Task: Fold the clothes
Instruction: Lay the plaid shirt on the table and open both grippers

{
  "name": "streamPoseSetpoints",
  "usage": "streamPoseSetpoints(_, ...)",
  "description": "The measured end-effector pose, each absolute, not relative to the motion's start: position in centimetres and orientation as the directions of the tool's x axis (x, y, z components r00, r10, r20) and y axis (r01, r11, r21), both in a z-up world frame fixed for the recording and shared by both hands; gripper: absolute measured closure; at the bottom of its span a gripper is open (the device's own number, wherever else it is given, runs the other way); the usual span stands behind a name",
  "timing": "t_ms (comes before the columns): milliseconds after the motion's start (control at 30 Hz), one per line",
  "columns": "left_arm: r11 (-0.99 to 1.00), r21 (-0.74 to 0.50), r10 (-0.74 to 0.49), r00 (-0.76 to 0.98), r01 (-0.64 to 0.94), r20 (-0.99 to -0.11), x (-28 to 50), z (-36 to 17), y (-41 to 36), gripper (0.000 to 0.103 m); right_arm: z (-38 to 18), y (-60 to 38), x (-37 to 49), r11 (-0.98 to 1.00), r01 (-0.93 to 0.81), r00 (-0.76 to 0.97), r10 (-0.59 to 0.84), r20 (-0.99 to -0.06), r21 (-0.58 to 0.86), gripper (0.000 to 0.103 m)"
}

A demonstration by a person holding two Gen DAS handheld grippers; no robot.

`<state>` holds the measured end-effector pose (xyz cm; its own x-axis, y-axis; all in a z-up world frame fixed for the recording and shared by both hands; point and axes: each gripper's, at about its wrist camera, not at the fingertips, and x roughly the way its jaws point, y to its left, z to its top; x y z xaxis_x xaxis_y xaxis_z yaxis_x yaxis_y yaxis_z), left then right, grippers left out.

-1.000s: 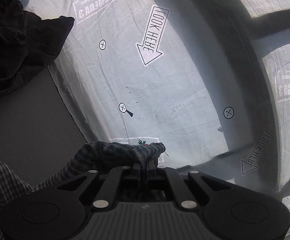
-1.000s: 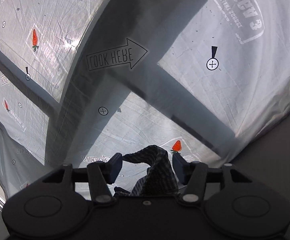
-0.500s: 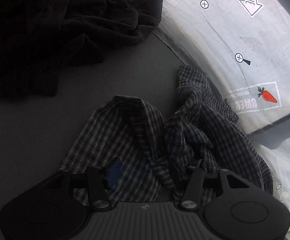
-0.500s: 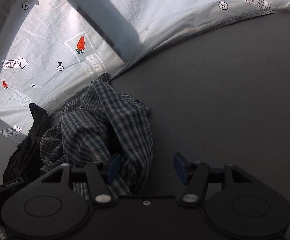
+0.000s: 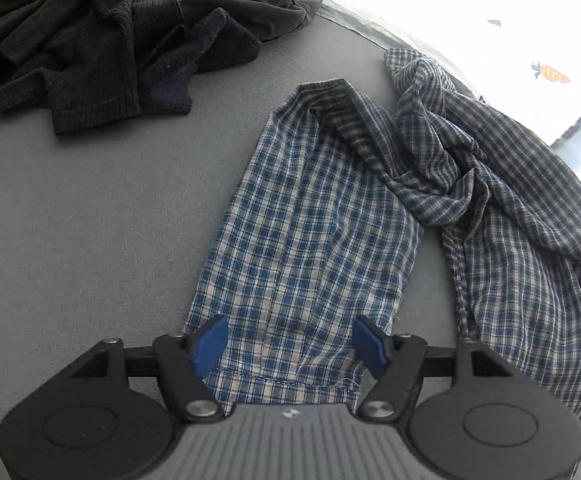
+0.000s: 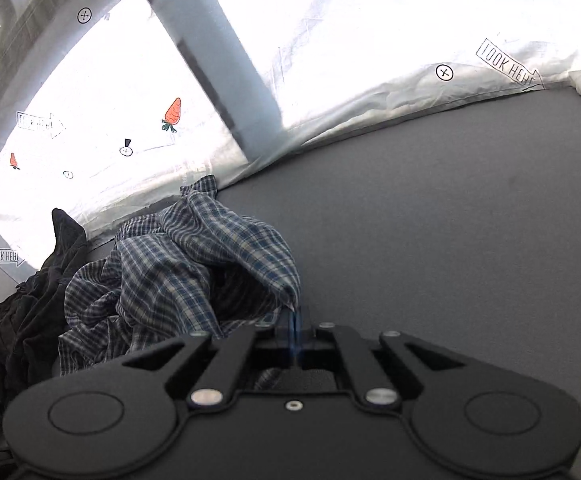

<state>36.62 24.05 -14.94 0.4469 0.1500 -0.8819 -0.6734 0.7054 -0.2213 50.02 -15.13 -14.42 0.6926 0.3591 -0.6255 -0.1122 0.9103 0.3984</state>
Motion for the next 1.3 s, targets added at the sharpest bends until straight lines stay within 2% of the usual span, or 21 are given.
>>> streamPoseSetpoints(200, 0.747, -0.188, 0.151, 0.438, -0.638, -0.886, 37.6, -15.3, 23.3, 0.021, -8.1, -18.7, 48.8, 0.971, -0.081, 0.847, 0.187, -0.497, 0.226, 0.103)
streamPoseSetpoints(367, 0.772, -0.164, 0.157, 0.435, -0.613, -0.887, 37.9, -15.7, 23.0, 0.016, -2.0, -20.6, 47.9, 0.997, 0.054, 0.962, -0.068, -0.265, -0.06, 0.103)
streamPoseSetpoints(433, 0.777, -0.162, 0.156, 0.435, -0.609, -0.887, 38.0, -15.8, 22.9, 0.014, -0.1, -22.1, 48.4, 0.986, 0.112, 0.966, -0.138, -0.218, -0.126, 0.103)
streamPoseSetpoints(500, 0.784, -0.151, 0.16, 0.43, -0.602, -0.888, 38.2, -16.0, 22.7, 0.012, 0.2, -23.6, 49.0, 0.987, 0.136, 0.957, -0.154, -0.246, -0.091, 0.102)
streamPoseSetpoints(600, 0.804, -0.107, 0.181, 0.412, -0.585, -0.893, 38.6, -16.4, 21.8, 0.009, -2.2, -24.6, 49.4, 0.994, 0.109, 0.914, -0.098, -0.393, 0.007, 0.097)
streamPoseSetpoints(700, 0.827, -0.047, 0.211, 0.387, -0.56, -0.898, 38.7, -16.7, 21.0, 0.006, -6.5, -23.2, 48.7, 0.996, 0.077, 0.857, -0.045, -0.513, 0.041, 0.084)
streamPoseSetpoints(767, 0.836, -0.008, 0.232, 0.367, -0.549, -0.901, 38.7, -17.1, 20.6, 0.001, -9.2, -21.6, 48.1, 0.994, 0.068, 0.808, -0.006, -0.589, 0.084, 0.078)
streamPoseSetpoints(900, 0.84, 0.019, 0.25, 0.356, -0.543, -0.9, 38.6, -17.3, 20.3, 0.0, -12.8, -18.6, 47.3, 0.986, 0.016, 0.719, 0.104, -0.688, 0.165, 0.056)
streamPoseSetpoints(933, 0.84, 0.019, 0.252, 0.357, -0.543, -0.899, 38.5, -17.3, 20.3, 0.0, -13.6, -17.9, 47.2, 0.982, 0.001, 0.694, 0.135, -0.707, 0.188, 0.051)
streamPoseSetpoints(1033, 0.839, 0.021, 0.255, 0.36, -0.543, -0.897, 38.4, -17.3, 20.3, 0.0, -15.9, -16.7, 47.6, 0.944, -0.017, 0.602, 0.272, -0.75, 0.328, 0.047)
streamPoseSetpoints(1100, 0.839, 0.022, 0.258, 0.362, -0.544, -0.896, 38.3, -17.4, 20.2, 0.0, -16.9, -15.9, 48.0, 0.942, -0.01, 0.579, 0.278, -0.766, 0.335, 0.042)
streamPoseSetpoints(1200, 0.84, 0.023, 0.263, 0.37, -0.543, -0.891, 38.0, -17.4, 20.0, 0.0, -17.5, -15.5, 48.6, 0.927, 0.002, 0.603, 0.298, -0.74, 0.375, 0.031)
streamPoseSetpoints(1300, 0.839, 0.024, 0.267, 0.373, -0.543, -0.889, 37.9, -17.4, 19.8, 0.0, -17.8, -15.7, 49.6, 0.912, 0.04, 0.614, 0.3, -0.73, 0.408, 0.028)
